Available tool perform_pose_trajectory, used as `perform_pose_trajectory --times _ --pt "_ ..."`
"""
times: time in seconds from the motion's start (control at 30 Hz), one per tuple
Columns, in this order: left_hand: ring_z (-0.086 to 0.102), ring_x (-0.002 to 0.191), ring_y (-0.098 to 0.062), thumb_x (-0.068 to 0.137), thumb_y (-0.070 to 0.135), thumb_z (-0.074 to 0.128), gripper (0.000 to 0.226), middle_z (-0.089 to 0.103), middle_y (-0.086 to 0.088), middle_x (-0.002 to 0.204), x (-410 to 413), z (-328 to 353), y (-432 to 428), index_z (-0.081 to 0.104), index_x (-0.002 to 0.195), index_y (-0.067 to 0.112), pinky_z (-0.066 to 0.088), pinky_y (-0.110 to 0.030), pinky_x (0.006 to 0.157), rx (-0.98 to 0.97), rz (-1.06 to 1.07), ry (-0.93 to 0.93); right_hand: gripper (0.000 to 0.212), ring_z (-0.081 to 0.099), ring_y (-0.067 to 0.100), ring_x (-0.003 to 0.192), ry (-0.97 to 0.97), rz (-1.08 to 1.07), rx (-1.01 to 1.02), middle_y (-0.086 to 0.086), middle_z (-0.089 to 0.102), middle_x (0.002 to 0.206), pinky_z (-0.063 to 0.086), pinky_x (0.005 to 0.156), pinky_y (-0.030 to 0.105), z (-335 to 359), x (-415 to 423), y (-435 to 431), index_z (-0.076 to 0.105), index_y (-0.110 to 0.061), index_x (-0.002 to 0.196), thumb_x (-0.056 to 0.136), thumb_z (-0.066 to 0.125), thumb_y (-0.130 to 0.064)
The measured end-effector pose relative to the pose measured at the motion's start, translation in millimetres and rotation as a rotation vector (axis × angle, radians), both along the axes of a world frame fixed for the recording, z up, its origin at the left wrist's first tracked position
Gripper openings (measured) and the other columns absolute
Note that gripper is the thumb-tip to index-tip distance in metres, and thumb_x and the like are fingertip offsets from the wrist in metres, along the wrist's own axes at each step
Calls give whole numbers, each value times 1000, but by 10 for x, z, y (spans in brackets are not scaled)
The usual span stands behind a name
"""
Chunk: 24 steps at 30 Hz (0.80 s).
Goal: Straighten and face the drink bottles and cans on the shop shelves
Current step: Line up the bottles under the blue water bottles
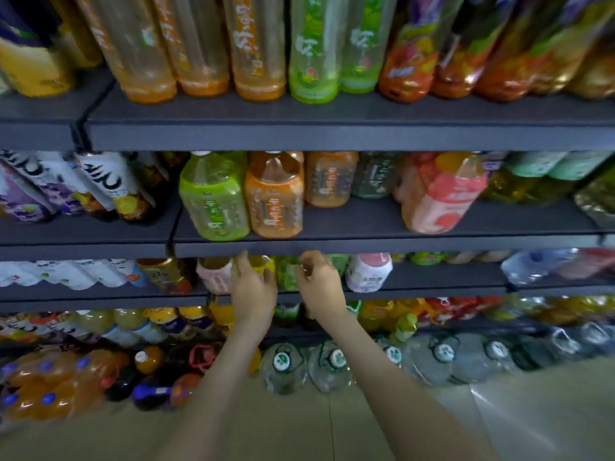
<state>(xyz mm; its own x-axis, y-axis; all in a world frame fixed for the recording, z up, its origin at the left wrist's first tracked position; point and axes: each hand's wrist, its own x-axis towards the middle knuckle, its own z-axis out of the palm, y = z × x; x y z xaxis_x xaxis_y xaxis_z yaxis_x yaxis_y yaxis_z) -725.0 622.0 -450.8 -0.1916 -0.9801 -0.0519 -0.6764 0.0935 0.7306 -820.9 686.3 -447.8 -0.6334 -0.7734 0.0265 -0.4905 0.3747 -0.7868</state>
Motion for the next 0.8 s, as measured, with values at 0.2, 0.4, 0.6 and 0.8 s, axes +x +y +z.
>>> perform_pose_trajectory --times 0.2,0.4,0.6,0.8 --pt "59 102 -40 92 12 51 26 65 -21 109 -637 -102 809 58 117 12 47 -42 78 134 -372 -123 20 58 36 98 -27 82 91 22 62 103 42 80 38 21 -572 803 60 1 105 88 54 -7" --pt "57 106 -41 94 16 45 33 63 -21 115 -1525 2 1815 55 125 19 46 -41 81 143 -601 -265 19 58 37 99 -39 3 132 23 62 106 39 81 33 84 -1367 1925 59 3 105 90 51 -6" --pt "57 111 -30 95 21 49 25 65 -10 116 -2465 206 2624 60 117 18 41 -32 81 169 -770 -306 19 57 34 98 -59 -90 227 18 60 106 41 74 35 125 -2228 2974 56 -1 105 90 52 -11" --pt "63 95 -22 95 28 48 21 67 0 107 -3373 562 3059 58 113 25 51 -34 76 112 -855 -267 11 56 33 97 -1 -225 203 19 60 99 32 69 28 375 -3048 3592 54 1 96 89 52 -7"
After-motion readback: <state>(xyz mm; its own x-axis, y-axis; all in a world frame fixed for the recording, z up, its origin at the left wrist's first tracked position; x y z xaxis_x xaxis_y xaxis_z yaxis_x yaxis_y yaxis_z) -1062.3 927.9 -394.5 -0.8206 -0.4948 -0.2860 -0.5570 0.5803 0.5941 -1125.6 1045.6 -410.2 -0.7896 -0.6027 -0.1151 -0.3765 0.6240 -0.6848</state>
